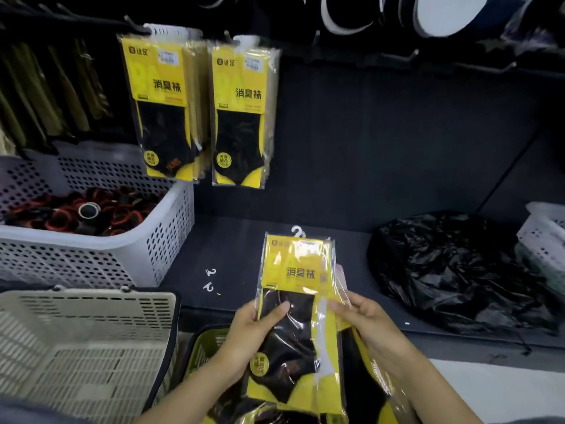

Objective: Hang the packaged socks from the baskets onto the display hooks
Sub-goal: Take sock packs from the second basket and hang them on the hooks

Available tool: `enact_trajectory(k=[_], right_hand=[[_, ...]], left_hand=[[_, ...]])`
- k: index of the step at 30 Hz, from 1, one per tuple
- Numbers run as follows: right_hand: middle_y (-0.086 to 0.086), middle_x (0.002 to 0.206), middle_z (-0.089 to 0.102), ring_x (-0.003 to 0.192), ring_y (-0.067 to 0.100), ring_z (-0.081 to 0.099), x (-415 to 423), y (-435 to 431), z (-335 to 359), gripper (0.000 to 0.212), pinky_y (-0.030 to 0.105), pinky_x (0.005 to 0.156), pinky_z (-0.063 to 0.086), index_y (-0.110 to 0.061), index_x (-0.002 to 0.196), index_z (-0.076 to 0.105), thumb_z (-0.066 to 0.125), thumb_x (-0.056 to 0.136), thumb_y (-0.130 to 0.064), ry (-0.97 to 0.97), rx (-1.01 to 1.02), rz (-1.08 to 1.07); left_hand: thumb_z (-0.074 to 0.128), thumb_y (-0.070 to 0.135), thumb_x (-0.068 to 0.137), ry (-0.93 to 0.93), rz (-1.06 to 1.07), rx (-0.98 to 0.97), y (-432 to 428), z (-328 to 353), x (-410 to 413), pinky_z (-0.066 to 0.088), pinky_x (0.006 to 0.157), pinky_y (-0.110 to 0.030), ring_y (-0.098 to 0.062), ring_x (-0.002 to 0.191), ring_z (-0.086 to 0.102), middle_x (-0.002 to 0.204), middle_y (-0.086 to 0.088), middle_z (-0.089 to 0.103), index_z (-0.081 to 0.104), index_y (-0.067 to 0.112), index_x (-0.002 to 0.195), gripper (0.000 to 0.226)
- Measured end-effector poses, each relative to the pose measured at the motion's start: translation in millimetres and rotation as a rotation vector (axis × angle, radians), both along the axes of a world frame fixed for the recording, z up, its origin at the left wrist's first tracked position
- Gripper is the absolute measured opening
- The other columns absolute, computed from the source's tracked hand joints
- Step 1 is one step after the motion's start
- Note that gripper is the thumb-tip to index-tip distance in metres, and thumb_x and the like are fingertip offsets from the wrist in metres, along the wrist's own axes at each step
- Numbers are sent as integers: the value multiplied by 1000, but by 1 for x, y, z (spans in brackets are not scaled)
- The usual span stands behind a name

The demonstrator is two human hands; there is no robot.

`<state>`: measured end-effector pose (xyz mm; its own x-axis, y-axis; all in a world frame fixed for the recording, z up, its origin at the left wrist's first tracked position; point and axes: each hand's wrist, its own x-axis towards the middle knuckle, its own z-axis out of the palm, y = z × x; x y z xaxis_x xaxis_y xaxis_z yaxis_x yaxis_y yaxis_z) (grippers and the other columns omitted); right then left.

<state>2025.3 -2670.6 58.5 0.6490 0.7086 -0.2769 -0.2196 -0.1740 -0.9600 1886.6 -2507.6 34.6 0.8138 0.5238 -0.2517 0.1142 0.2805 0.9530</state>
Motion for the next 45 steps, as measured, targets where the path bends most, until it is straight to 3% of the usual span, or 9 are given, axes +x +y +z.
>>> enact_trajectory(k=[3, 9, 13, 18, 21, 24, 32, 37, 45], right_hand=[[16, 106, 72, 94, 24, 71, 5, 2, 16, 40, 25, 78, 54, -7, 111, 69, 71, 75, -23, 8, 120, -75], [12, 100, 74, 93, 26, 72, 13, 7, 54, 34, 37, 86, 51, -14, 99, 73, 74, 70, -31, -86, 202, -210], [8, 94, 76, 90, 21, 72, 13, 17, 74, 34, 27, 79, 52, -16, 93, 75, 79, 64, -34, -136, 211, -209], [9, 90, 76, 83, 20, 73, 21, 27, 91, 35, 29, 76, 56, -12, 91, 75, 79, 60, -28, -97, 247, -233], [3, 92, 76, 88, 16, 73, 35, 25, 109, 38, 29, 82, 56, -13, 101, 71, 74, 66, -29, -116, 285, -315], [9, 98, 75, 93, 24, 72, 47, 26, 132, 38, 40, 87, 52, -13, 105, 70, 70, 71, -29, -167, 328, -304], [4, 96, 76, 90, 19, 72, 70, 61, 190, 21, 40, 86, 53, -20, 104, 71, 63, 86, -25, -285, 381, -329], [-4, 89, 76, 81, 9, 73, 83, 105, 229, 13, 19, 64, 54, -21, 98, 69, 57, 94, -24, -419, 389, -342], [4, 85, 75, 83, 18, 70, 103, 169, 236, 13, 32, 80, 55, -11, 90, 69, 60, 93, -19, -421, 338, -402]], left_hand=[[75, 36, 69, -74, 69, -1, 16, 30, 5, 56, 65, -21, -23, 88, 72, 95, -8, 75, 73, 18, 95, 32], [72, 33, 73, -179, 76, 48, 36, 81, 14, 55, 78, -32, -24, 92, 72, 99, -6, 75, 70, 18, 104, 35], [71, 24, 80, -168, 13, 151, 33, 96, 20, 52, 70, -15, -10, 92, 71, 99, 4, 75, 70, 23, 104, 24], [69, 21, 84, -199, 95, 226, 44, 118, 19, 49, 61, -7, 3, 83, 69, 95, 14, 75, 70, 30, 95, 14], [69, 32, 80, -232, 187, 252, 68, 139, 14, 48, 77, -15, 8, 97, 63, 102, 26, 70, 63, 38, 106, 27], [69, 34, 78, -264, 296, 312, 95, 160, 9, 43, 102, -35, -12, 119, 56, 122, 13, 64, 59, 28, 122, 46], [71, 33, 77, -332, 397, 338, 136, 193, 1, 45, 78, -24, -6, 102, 61, 104, 13, 70, 64, 32, 106, 29], [72, 37, 73, -356, 448, 361, 151, 204, 0, 45, 83, -28, -9, 101, 64, 99, 14, 73, 67, 29, 106, 34], [69, 29, 82, -429, 482, 390, 168, 222, 4, 44, 70, -19, 3, 83, 67, 88, 22, 73, 67, 31, 97, 15]])
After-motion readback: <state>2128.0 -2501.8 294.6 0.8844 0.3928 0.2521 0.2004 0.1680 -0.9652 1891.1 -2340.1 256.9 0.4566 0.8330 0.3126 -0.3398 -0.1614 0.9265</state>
